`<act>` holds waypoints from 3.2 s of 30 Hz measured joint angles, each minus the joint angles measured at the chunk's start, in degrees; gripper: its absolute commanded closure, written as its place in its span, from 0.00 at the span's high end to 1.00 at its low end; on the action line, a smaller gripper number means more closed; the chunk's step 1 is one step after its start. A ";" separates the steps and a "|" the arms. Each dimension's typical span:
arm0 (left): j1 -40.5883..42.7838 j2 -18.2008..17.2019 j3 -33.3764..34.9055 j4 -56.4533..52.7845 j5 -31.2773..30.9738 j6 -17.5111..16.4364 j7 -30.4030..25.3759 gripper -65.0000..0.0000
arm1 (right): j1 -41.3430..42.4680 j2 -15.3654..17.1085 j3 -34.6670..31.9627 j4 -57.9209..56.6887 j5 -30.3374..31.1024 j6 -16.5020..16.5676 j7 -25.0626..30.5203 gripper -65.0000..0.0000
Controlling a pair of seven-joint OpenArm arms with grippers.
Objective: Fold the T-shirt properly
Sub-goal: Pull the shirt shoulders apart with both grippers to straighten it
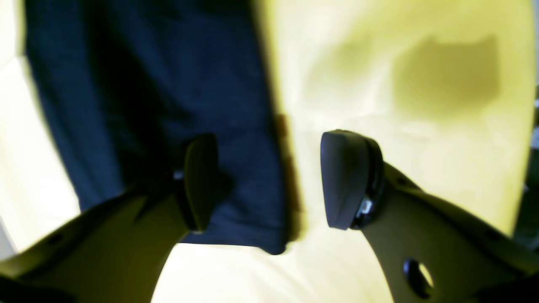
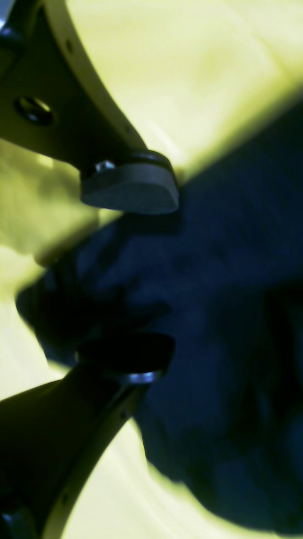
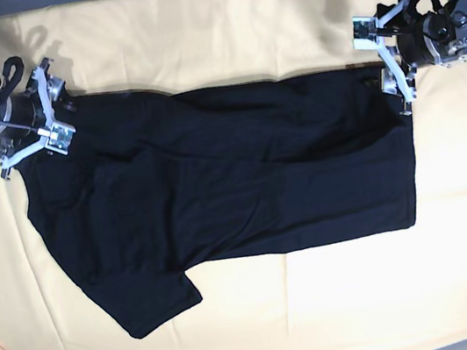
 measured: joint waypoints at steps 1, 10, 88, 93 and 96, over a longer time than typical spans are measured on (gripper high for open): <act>1.49 0.11 -0.02 -0.46 1.64 0.26 -0.07 0.59 | -1.25 -0.04 0.00 0.00 -0.61 -0.02 0.26 0.71; 5.62 3.41 -0.37 -9.42 14.36 12.28 -4.85 0.59 | -6.51 -0.02 0.07 -0.02 -7.37 -3.58 5.53 0.71; 0.74 1.81 0.02 -6.27 12.02 23.19 4.17 0.00 | -4.96 2.01 0.07 1.57 -17.90 -10.78 -2.78 0.00; 1.22 -4.85 0.02 -1.44 7.30 14.86 2.71 0.00 | -10.36 5.90 0.02 1.62 -17.66 -10.84 -5.16 0.00; 1.20 -8.41 0.02 1.97 3.48 10.14 2.08 0.00 | -13.35 8.07 0.02 1.66 -18.10 -10.82 -6.58 0.00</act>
